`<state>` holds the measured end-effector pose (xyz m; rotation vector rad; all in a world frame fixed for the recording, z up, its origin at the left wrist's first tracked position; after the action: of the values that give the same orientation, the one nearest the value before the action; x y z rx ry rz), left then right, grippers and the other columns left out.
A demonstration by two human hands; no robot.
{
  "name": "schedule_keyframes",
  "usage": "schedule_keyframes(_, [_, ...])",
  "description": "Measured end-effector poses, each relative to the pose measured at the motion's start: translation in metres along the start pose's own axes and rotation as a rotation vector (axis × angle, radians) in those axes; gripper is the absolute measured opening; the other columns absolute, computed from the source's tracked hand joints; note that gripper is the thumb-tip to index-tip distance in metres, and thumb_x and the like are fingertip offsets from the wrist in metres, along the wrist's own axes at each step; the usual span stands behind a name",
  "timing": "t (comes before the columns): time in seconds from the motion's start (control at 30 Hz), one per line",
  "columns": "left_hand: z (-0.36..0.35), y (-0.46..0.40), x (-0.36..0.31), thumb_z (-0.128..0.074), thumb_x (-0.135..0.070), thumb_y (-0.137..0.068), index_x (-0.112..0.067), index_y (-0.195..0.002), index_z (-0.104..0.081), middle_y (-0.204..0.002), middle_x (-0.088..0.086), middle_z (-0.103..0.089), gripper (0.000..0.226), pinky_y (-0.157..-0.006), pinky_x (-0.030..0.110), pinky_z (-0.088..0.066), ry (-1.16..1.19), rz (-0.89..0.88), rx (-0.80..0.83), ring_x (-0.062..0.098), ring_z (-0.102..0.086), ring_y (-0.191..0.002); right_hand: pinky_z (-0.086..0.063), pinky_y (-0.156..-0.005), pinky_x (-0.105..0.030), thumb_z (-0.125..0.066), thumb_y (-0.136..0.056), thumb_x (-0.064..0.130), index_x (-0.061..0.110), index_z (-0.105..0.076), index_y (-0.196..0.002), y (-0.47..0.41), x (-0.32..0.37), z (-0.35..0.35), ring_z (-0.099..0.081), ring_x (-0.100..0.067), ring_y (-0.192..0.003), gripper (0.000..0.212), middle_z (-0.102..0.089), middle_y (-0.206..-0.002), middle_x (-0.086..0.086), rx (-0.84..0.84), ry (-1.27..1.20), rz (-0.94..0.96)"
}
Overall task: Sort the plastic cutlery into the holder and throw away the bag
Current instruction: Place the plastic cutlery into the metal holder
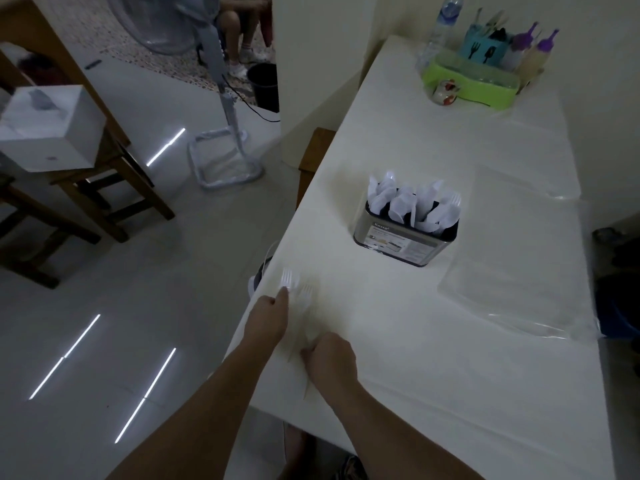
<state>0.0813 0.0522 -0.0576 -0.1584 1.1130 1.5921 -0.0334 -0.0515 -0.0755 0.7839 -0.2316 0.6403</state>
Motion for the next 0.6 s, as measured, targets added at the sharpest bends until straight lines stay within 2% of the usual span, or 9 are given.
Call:
schedule_keyframes(0.07, [-0.002,0.001,0.002,-0.042,-0.04,-0.099,-0.003,-0.08,-0.062,-0.069,0.005,-0.058,0.045,-0.061,0.03,-0.042,0.012,-0.011,0.005,0.023,-0.057,-0.068,-0.055,-0.062,-0.028,-0.057,-0.083,0.033,0.011,-0.074,-0.084,-0.002,-0.003,-0.002,-0.071,-0.026,-0.076,0.028,-0.074,-0.081,-0.006,0.034,-0.013,-0.027])
schedule_keyframes(0.13, [-0.005,0.0,0.004,-0.042,-0.036,-0.1,-0.002,-0.087,-0.065,-0.071,0.005,-0.059,0.043,-0.063,0.031,-0.046,0.002,-0.019,0.028,0.022,-0.058,-0.068,-0.061,-0.061,-0.035,-0.06,-0.081,0.033,0.011,-0.073,-0.075,-0.003,-0.007,0.001,-0.072,-0.028,-0.067,0.027,-0.073,-0.071,-0.009,0.083,-0.133,-0.066])
schedule_keyframes(0.2, [-0.009,0.002,0.008,-0.041,-0.033,-0.101,-0.005,-0.092,-0.064,-0.071,0.004,-0.059,0.037,-0.058,0.029,-0.046,0.073,0.008,0.077,0.021,-0.058,-0.064,-0.06,-0.054,-0.033,-0.066,-0.083,0.03,0.011,-0.072,-0.071,0.0,-0.009,0.009,-0.071,-0.025,-0.061,0.024,-0.072,-0.066,-0.009,0.098,-0.345,-0.111])
schedule_keyframes(0.27, [-0.012,0.006,0.01,-0.042,-0.03,-0.102,-0.006,-0.093,-0.062,-0.071,0.005,-0.061,0.033,-0.051,0.027,-0.044,0.116,0.015,0.146,0.021,-0.058,-0.057,-0.055,-0.05,-0.028,-0.069,-0.086,0.028,0.01,-0.072,-0.075,0.002,-0.008,0.017,-0.069,-0.019,-0.057,0.022,-0.071,-0.068,-0.008,0.117,-0.53,-0.109])
schedule_keyframes(0.33, [-0.014,0.012,0.009,-0.042,-0.03,-0.102,-0.008,-0.091,-0.061,-0.075,0.007,-0.066,0.031,-0.053,0.027,-0.047,0.121,-0.009,0.212,0.021,-0.062,-0.059,-0.05,-0.05,-0.025,-0.066,-0.089,0.027,0.011,-0.072,-0.08,0.001,-0.002,0.024,-0.067,-0.016,-0.057,0.019,-0.07,-0.07,-0.006,0.132,-0.643,-0.088])
schedule_keyframes(0.4, [-0.014,0.019,0.009,-0.042,-0.029,-0.101,-0.009,-0.091,-0.061,-0.08,0.009,-0.068,0.03,-0.054,0.028,-0.05,0.156,-0.017,0.279,0.024,-0.067,-0.062,-0.049,-0.05,-0.025,-0.063,-0.092,0.025,0.012,-0.072,-0.086,-0.002,0.005,0.028,-0.067,-0.014,-0.058,0.018,-0.073,-0.073,-0.003,0.127,-0.68,-0.083])
schedule_keyframes(0.47, [-0.013,0.023,0.009,-0.042,-0.027,-0.101,-0.008,-0.088,-0.059,-0.074,0.01,-0.066,0.029,-0.048,0.027,-0.047,0.184,-0.03,0.316,0.023,-0.063,-0.054,-0.049,-0.052,-0.026,-0.06,-0.094,0.025,0.012,-0.072,-0.089,-0.004,0.016,0.028,-0.068,-0.013,-0.058,0.018,-0.074,-0.073,-0.002,0.138,-0.686,-0.063])
schedule_keyframes(0.53, [-0.008,0.02,0.011,-0.042,-0.025,-0.101,-0.01,-0.081,-0.056,-0.067,0.008,-0.058,0.029,-0.045,0.025,-0.038,0.164,-0.055,0.267,0.019,-0.051,-0.048,-0.049,-0.052,-0.026,-0.056,-0.096,0.026,0.012,-0.071,-0.089,-0.005,0.029,0.027,-0.068,-0.013,-0.057,0.022,-0.075,-0.074,-0.002,0.148,-0.678,-0.037])
schedule_keyframes(0.6, [0.003,0.013,0.018,-0.04,-0.025,-0.1,-0.013,-0.08,-0.057,-0.067,0.004,-0.054,0.029,-0.049,0.025,-0.033,0.18,-0.042,0.177,0.016,-0.044,-0.051,-0.052,-0.05,-0.028,-0.052,-0.096,0.027,0.012,-0.07,-0.088,-0.009,0.034,0.021,-0.068,-0.016,-0.057,0.024,-0.074,-0.076,-0.005,0.112,-0.619,-0.036])
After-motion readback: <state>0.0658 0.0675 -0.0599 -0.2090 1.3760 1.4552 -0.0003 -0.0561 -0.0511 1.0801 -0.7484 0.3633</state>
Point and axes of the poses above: each hand's wrist, its own y-axis away from the middle knuckle, its own z-axis out of the back of the hand, x = y × z, the point moved 6 cm from there along -y, towards the middle knuckle
